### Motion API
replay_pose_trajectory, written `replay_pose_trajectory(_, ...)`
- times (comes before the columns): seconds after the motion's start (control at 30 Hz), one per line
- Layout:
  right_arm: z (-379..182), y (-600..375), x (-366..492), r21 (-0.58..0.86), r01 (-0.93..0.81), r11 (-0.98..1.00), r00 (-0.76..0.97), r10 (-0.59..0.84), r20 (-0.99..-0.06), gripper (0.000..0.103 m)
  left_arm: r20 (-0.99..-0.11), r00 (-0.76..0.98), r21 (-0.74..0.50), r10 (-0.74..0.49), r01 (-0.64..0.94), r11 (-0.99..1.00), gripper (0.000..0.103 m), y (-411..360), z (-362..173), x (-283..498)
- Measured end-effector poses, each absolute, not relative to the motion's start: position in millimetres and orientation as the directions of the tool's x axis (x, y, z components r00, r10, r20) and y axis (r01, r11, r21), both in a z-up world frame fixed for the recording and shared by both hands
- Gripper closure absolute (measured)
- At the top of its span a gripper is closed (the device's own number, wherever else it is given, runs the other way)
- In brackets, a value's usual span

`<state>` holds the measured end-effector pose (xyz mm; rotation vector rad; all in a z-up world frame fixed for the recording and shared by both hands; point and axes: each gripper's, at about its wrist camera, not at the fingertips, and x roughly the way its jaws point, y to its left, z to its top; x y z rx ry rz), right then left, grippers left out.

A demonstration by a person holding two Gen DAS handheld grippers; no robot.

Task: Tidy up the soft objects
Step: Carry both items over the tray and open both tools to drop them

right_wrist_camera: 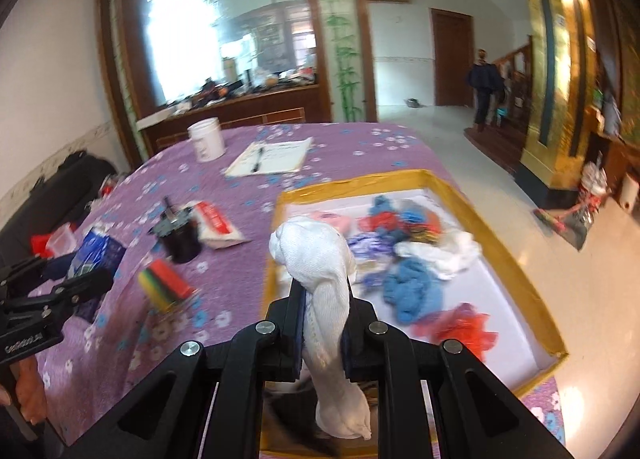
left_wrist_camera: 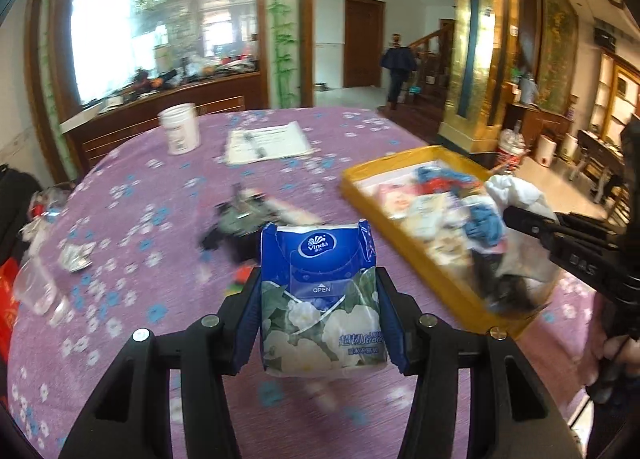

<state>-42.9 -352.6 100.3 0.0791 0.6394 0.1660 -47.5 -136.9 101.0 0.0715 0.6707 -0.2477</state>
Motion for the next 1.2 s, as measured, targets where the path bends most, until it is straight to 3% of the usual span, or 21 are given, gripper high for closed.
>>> replay_pose_trajectory(0.37,94.9,-440.6,-34.0,0.246,0.038,0.969,0.8,0.118,-0.588,0.088,-0.652,0.656,-0.067,-0.379,0.448,0.891,0.051,-255.8,93.6,-12.8)
replay_pose_trajectory(0.77,64.3,-459.1,-2.8,0.303,0.06,0.951,0.741,0.161,-0.652,0.087,-0.723,0.591,-0.052,-0.357,0.469,0.882,0.051,-304.0,52.6,21.3)
replay_pose_trajectory(1.07,42.7,-460.2,7.2,0.311,0.077,0.947,0.723,0.162,-0.672,0.084,-0.722,0.583,-0.065,-0.372,0.478,0.876,0.05,-302.4,37.3,24.6)
replay_pose_trajectory(1.13,39.8,-459.6,10.2,0.328,0.076,0.942,0.719,0.176,-0.672,0.082,-0.716,0.588,-0.059,-0.377,0.487,0.872,0.041,-303.4,35.7,24.4)
replay_pose_trajectory(1.2,40.6,-460.4,8.8,0.347,0.061,0.936,0.729,0.196,-0.656,0.069,-0.711,0.587,-0.063,-0.388,0.497,0.865,0.029,-303.8,33.6,22.4)
